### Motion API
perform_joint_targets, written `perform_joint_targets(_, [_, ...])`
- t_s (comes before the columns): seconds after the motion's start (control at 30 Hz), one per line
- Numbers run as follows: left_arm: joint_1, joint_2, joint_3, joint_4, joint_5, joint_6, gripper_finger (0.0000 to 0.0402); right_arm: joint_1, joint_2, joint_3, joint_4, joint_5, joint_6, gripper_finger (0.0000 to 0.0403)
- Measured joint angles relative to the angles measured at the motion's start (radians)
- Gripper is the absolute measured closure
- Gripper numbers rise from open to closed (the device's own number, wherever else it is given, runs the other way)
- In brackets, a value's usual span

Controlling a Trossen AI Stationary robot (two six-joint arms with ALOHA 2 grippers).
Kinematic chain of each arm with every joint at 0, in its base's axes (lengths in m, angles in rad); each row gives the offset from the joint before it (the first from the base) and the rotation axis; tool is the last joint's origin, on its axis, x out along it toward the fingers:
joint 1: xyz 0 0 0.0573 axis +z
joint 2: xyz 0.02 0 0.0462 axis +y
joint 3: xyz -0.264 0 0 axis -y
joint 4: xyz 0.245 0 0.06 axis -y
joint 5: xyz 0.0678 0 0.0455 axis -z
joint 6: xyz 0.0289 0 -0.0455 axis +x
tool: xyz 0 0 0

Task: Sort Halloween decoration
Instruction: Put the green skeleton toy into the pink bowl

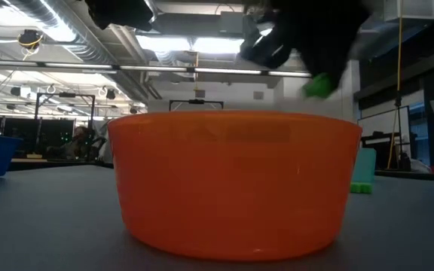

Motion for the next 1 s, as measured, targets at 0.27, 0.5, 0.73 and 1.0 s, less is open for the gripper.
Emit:
perform_joint_targets(0.27, [0.000,0.000,0.000,0.000,0.000,0.000,0.0263,0.137,0.000,0.044,-0.156,-0.004,0.138,0.0387])
perform_joint_targets(0.5, [0.000,0.000,0.000,0.000,0.000,-0.001,0.0263,0.254,-0.014,-0.041,-0.188,0.006,0.286,0.0385])
perform_joint_targets(0.73, [0.000,0.000,0.000,0.000,0.000,0.000,0.0263,0.333,-0.019,-0.109,-0.188,0.144,0.427,0.0384])
perform_joint_targets(1.0, [0.000,0.000,0.000,0.000,0.000,0.000,0.0263,0.336,-0.019,-0.111,-0.186,0.144,0.444,0.0383])
